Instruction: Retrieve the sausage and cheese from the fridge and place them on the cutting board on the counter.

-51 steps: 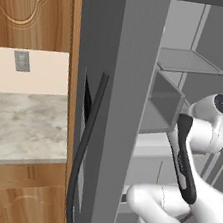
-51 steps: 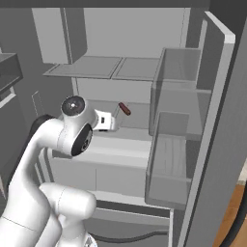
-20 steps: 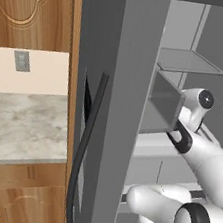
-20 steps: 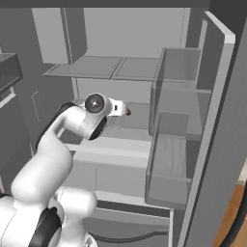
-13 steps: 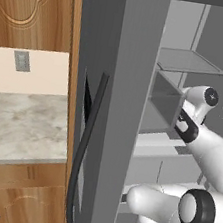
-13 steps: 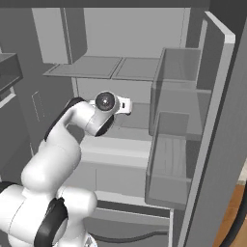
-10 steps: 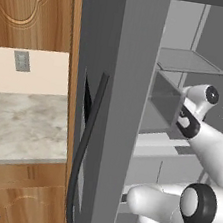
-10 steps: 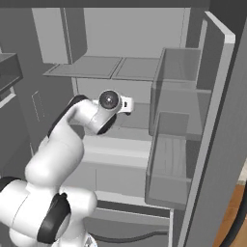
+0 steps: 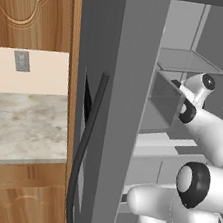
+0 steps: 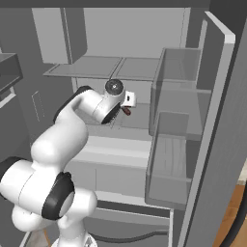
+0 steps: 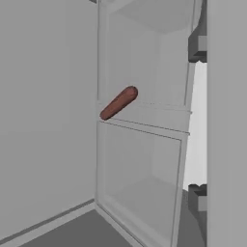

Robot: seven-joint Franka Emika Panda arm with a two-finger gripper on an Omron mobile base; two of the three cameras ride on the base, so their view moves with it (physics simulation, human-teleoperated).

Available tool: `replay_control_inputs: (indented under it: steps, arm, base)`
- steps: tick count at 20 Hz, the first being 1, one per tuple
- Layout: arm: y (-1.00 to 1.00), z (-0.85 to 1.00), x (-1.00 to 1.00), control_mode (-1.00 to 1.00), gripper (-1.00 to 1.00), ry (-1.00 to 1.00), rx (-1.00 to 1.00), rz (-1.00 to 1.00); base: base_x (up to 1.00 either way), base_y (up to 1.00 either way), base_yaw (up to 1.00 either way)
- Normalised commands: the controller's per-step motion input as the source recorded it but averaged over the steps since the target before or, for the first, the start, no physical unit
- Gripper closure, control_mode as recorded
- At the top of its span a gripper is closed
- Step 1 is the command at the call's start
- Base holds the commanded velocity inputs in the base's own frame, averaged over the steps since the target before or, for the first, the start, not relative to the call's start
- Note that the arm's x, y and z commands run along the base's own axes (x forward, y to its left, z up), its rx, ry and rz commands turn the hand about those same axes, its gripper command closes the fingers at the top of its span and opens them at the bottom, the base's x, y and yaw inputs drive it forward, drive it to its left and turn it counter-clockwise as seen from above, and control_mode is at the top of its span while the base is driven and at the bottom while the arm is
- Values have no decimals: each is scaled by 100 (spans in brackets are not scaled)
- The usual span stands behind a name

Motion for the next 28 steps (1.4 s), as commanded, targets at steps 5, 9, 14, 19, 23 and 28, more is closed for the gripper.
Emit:
replay_control_inputs:
  steps: [5,9,14,19,23,28]
  arm:
    - [0,-40,0,-100,-100,6,1,2]
    - [0,-38,10,-100,-100,2,2,2]
    - [0,-8,45,-100,-100,0,4,1]
    - [0,-7,58,-100,-100,0,1,1]
    - [0,-29,24,-100,-100,0,0,4]
    - [0,-36,16,-100,-100,0,0,6]
  base:
    - [0,0,0]
    - [0,0,0]
    - [0,0,0]
    - [0,0,0]
    - [0,0,0]
    - [0,0,0]
